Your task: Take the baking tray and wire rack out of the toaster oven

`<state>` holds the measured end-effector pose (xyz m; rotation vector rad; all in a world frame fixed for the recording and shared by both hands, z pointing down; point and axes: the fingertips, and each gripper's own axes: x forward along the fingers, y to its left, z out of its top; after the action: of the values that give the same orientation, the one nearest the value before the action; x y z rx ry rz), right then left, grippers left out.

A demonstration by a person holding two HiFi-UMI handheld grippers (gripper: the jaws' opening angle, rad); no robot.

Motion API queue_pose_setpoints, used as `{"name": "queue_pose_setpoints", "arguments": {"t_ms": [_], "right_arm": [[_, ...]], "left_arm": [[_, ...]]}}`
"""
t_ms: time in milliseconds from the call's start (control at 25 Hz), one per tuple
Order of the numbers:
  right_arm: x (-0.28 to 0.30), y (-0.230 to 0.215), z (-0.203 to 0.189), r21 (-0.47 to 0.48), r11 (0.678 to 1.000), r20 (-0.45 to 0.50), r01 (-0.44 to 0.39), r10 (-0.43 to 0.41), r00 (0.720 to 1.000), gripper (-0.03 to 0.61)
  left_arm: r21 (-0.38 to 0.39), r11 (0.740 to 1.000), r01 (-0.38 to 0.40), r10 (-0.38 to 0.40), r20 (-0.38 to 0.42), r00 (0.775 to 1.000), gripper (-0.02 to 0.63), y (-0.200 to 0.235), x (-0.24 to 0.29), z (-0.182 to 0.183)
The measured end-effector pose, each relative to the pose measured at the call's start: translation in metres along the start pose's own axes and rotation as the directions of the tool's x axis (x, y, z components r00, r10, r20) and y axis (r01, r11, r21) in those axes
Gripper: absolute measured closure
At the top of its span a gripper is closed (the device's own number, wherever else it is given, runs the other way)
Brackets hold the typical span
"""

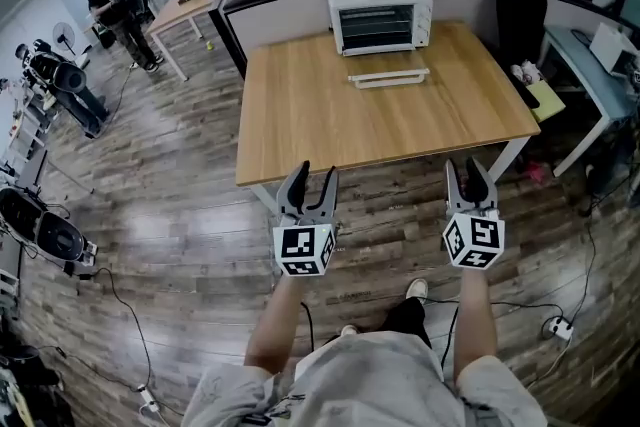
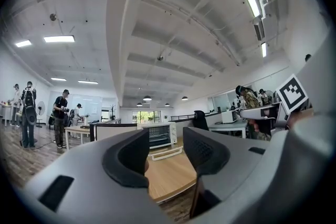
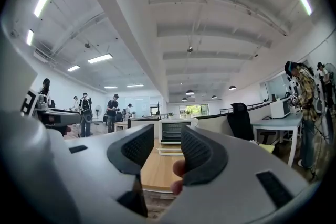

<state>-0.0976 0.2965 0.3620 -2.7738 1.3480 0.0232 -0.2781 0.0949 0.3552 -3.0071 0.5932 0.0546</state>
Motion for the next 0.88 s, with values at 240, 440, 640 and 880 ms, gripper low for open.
{"name": "queue_pose_setpoints", "arguments": {"t_ms": [240, 440, 640, 880], "right_arm": [[0.034, -0.039, -0.007, 0.009, 1.000, -0.013, -0.011, 0.011, 1.000, 0.403], [0.072, -0.077, -0.008, 0.011, 0.999, -0.012, -0.032, 0.032, 0.999, 0.405], [0.104, -0.121, -0.006, 0.034, 0.998, -0.009, -0.050, 0.050, 0.999, 0.405], [0.135, -0.174, -0.006, 0.042, 0.996, -0.014, -0.077, 0.077, 0.997, 0.407]], "left_arm": [[0.005, 1.000, -0.023, 0.023, -0.011, 1.000, 0.399, -0.017, 0.052, -0.008], [0.025, 1.000, -0.009, 0.010, -0.045, 0.999, 0.399, -0.041, 0.108, -0.016], [0.015, 0.999, -0.038, 0.038, -0.045, 0.998, 0.399, -0.063, 0.151, -0.011], [0.015, 0.998, -0.069, 0.070, -0.046, 0.996, 0.400, -0.092, 0.197, -0.009]]}}
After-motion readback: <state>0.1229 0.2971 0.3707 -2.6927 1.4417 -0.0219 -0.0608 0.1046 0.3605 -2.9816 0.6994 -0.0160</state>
